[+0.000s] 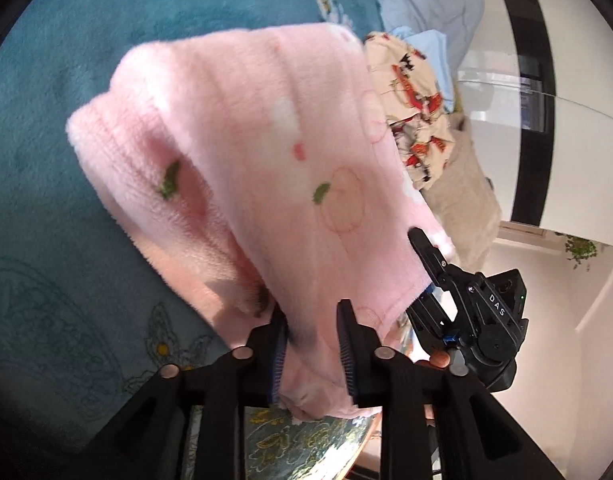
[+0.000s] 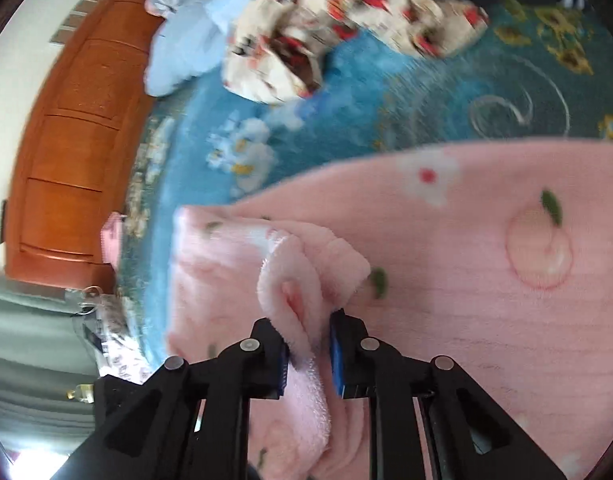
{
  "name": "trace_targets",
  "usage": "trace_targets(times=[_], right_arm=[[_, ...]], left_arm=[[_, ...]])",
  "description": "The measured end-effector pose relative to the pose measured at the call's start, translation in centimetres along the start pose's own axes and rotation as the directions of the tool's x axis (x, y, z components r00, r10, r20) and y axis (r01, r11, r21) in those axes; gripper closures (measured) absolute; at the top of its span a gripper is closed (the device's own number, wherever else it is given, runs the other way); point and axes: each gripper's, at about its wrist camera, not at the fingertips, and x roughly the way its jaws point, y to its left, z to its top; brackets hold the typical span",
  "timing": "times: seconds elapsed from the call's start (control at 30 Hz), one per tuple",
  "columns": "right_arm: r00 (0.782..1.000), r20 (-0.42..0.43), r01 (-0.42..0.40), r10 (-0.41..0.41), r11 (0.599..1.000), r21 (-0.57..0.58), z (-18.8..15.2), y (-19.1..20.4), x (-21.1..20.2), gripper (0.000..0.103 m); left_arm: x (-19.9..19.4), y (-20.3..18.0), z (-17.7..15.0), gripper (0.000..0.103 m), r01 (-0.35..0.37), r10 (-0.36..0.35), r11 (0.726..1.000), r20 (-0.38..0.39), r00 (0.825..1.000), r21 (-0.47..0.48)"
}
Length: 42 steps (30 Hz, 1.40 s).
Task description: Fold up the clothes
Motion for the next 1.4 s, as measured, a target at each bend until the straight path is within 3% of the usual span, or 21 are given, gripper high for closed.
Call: trace_targets(times=[0.1,0.2,0.3,0.43,0.63,0.73,0.87,1.03,1.13,1.17,1.3,1.4], right_arm=[[0.994,0.041,-0.104,0.106,0.993,-0.049,0.6,2.1,-3.3,0.086],[0.981,0.084,-0.166,0.174,0.982,-0.089,0.7,2.9,-6.7,0.086],[0.990,0.104,-0.083,0.092,0.993,-0.083,0.6,0.7,-8.5,0.086],[0.998,0.039,0.037,-0.041,0.994,0.099,-0.6,-5.3,-7.7,0.086],[0.999,0.026,0.019,-0.022,0.992,0.122,-1.3,-6.0,-6.7,0.086],[1.000,0.015,0.022,-0.024,0.995,0.097,-1.0,-5.4,-6.6,0.086],[0.999,0.010,0.030,-0.031,0.994,0.103,-1.0,-5.8,-6.5,0.086],[0.999,-0.002,0.036,-0.036,0.992,0.120,-1.0,-6.0,-6.0,0.086],[0.999,-0.010,0.045,-0.044,0.992,0.120,-1.0,-5.9,-5.7,0.085],[0.999,-0.011,0.048,-0.047,0.992,0.118,-1.0,-5.8,-5.8,0.085],[0.998,-0.012,0.061,-0.060,0.992,0.113,-0.9,-5.6,-5.8,0.084],[0.998,-0.018,0.070,-0.068,0.991,0.114,-0.9,-5.5,-5.5,0.084]], left_arm=[[-1.3,-0.2,-0.1,0.049,0.107,-0.106,0.994,0.039,0.994,-0.008],[-1.6,0.7,-0.1,0.047,0.089,-0.086,0.994,0.050,0.995,-0.057],[-0.6,1.8,0.1,0.047,0.036,-0.031,0.990,0.043,0.999,-0.136],[0.1,2.2,0.7,0.049,0.046,-0.035,0.986,0.076,0.996,-0.159],[0.2,1.9,2.2,0.052,0.033,-0.022,0.986,0.072,0.997,-0.165],[-1.5,1.1,2.4,0.052,0.006,0.001,0.994,0.060,0.998,-0.112],[-4.4,0.8,3.8,0.052,-0.040,0.055,0.995,0.157,0.986,-0.095],[-2.0,1.7,5.6,0.052,-0.090,0.103,0.984,0.084,0.991,-0.151],[-0.1,2.2,5.6,0.063,-0.167,0.174,0.969,0.022,0.985,-0.182],[0.2,2.5,5.5,0.074,-0.192,0.198,0.963,0.009,0.980,-0.191],[0.0,3.0,4.9,0.090,-0.194,0.206,0.961,0.043,0.978,-0.197],[-0.7,2.6,4.9,0.096,-0.175,0.193,0.966,0.079,0.978,-0.189]])
